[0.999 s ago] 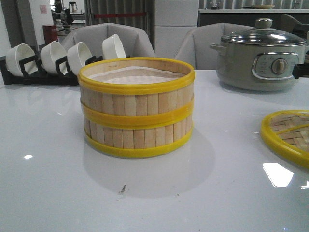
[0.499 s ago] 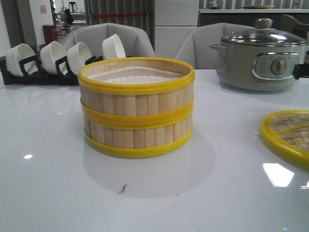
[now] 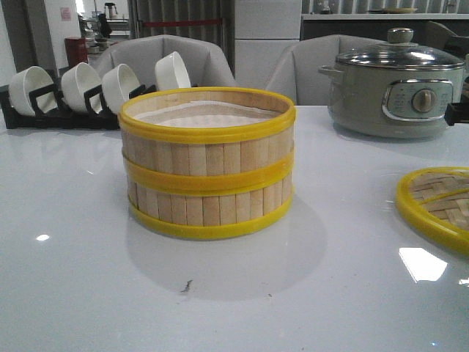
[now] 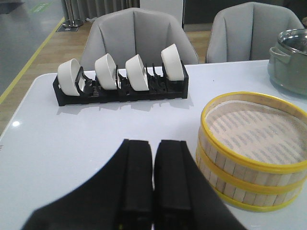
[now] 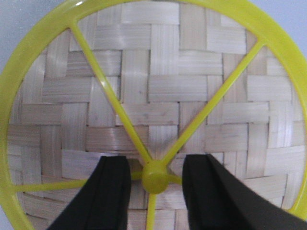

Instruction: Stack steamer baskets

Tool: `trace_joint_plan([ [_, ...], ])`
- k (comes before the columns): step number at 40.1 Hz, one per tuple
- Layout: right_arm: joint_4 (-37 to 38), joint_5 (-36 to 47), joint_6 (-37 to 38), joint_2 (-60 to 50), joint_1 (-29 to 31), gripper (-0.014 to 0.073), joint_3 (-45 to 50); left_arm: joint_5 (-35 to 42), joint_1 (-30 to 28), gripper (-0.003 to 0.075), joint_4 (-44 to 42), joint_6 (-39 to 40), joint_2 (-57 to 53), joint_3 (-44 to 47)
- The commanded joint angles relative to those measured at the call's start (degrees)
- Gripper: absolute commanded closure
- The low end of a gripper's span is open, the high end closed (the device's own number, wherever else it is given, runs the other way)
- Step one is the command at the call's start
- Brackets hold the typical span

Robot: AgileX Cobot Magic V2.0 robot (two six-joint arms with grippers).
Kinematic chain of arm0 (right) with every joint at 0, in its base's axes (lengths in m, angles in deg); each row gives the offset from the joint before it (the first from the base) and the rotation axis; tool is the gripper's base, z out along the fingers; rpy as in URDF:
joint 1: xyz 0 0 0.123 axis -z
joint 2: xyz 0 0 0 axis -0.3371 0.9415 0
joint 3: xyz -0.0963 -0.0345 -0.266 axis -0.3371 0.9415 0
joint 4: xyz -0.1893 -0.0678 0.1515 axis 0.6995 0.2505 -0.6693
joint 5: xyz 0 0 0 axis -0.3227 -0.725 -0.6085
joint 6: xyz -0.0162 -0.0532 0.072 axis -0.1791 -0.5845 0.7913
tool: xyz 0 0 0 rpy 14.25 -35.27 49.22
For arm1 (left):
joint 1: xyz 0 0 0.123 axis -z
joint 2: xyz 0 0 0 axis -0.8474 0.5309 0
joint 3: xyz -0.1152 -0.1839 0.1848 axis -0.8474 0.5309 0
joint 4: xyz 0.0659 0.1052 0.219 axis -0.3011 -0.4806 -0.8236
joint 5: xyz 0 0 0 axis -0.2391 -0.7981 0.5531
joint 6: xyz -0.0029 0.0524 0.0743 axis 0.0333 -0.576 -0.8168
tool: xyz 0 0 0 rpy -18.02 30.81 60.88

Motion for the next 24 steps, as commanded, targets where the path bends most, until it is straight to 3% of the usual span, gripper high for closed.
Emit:
trace_joint_plan([
  [1, 0.4, 1.1, -0.5, -2.2, 0.3, 0.0212, -1.1, 5.1, 0.1, 0.0625, -0.4, 0.4, 0.3, -1.5],
  [12, 0.4, 1.4, -0.5, -2.1, 0.3, 0.0219, -1.1, 5.1, 0.1, 0.0625, -0.4, 0.4, 0.3, -1.5],
  [24, 0.4, 1.4, -0.5, -2.1, 0.3, 0.0480, -1.1, 5.1, 0.1, 0.0625, -0.4, 0.4, 0.3, -1.5],
])
